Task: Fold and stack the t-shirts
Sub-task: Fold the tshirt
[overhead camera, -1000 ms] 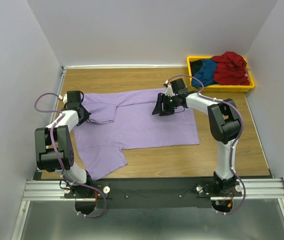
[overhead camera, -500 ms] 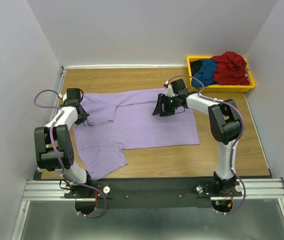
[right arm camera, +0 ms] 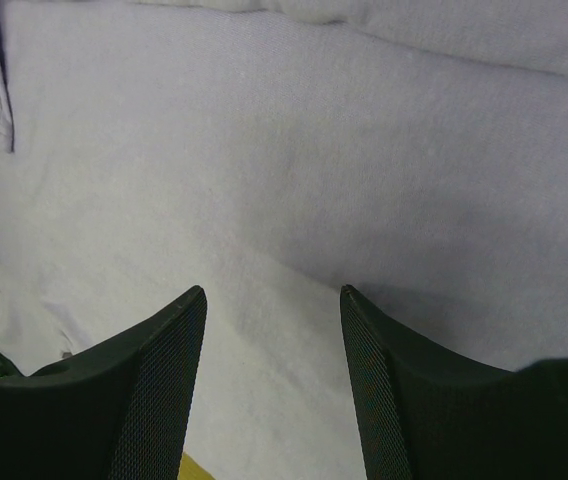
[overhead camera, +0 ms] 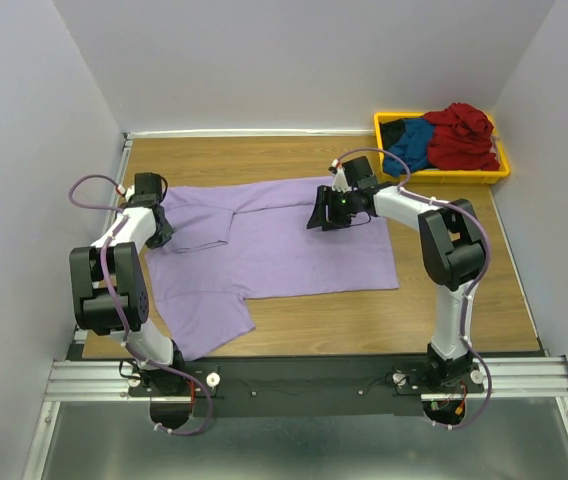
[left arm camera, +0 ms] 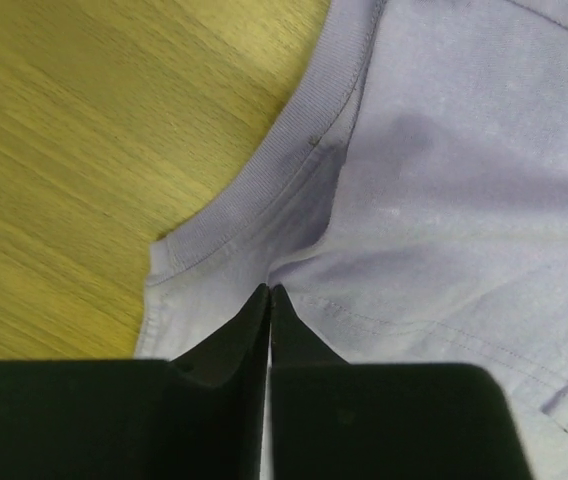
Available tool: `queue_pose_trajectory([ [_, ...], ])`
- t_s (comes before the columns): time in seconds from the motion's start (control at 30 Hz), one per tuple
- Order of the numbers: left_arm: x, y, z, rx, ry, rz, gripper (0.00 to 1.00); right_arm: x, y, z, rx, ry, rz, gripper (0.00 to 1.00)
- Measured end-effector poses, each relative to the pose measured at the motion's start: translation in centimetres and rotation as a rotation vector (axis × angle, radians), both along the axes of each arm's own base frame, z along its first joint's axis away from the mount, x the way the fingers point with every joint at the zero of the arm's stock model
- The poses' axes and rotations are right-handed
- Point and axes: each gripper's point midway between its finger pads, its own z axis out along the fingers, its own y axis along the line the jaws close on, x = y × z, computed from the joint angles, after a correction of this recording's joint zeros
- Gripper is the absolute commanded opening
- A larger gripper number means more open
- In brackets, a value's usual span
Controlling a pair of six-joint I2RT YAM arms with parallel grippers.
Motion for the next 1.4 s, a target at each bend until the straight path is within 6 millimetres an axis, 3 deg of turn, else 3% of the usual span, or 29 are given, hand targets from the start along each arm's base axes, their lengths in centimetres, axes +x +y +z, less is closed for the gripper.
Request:
queue_pose_trajectory([
  [0.13,-0.1,0.1,0.0,0.007,0.008,-0.006,0.28,0.2,-0.3,0.0,-0.017,-0.013,-0.007,0.63],
  [0.17,-0.2,0.1,0.0,0.008,0.010,-0.007,0.41,0.3,-0.4,0.0,-0.024,-0.019,-0.010,0.63],
  [0.27,-0.2,0.2,0.2,0.011,0.005,-0.003,0.51,0.8,-1.0,0.2,-0.061,-0.045,-0.027,0.63],
  [0.37,0.0,0.2,1.7,0.016,-0.041,0.009,0.52,1.7,-1.9,0.8,-0.104,-0.086,-0.054,0.64],
  [0.47,1.2,0.4,4.5,0.025,-0.133,0.020,0.46,3.1,-2.9,1.5,-0.129,-0.118,-0.090,0.64],
  [0.53,3.6,0.7,6.9,0.034,-0.230,0.026,0.39,4.5,-3.9,2.2,-0.149,-0.145,-0.132,0.63],
  [0.67,8.7,1.2,9.3,0.038,-0.338,0.023,0.27,8.2,-6.8,4.9,-0.181,-0.226,-0.238,0.62],
  [0.73,12.1,1.6,9.3,0.040,-0.379,0.016,0.19,10.0,-8.0,6.2,-0.200,-0.270,-0.290,0.61],
  [0.9,16.3,2.1,4.5,0.043,-0.322,0.002,0.15,13.6,-9.8,7.4,-0.250,-0.340,-0.378,0.57],
  [1.03,17.7,2.3,1.7,0.044,-0.276,-0.012,0.15,15.2,-10.1,5.9,-0.287,-0.342,-0.400,0.56],
  [1.23,20.3,3.1,1.3,0.054,-0.294,-0.010,0.16,16.3,-10.3,2.6,-0.332,-0.312,-0.394,0.57],
  [1.4,19.6,5.0,0.1,0.052,-0.257,0.031,0.15,16.6,-11.1,-0.3,-0.357,-0.269,-0.401,0.57],
])
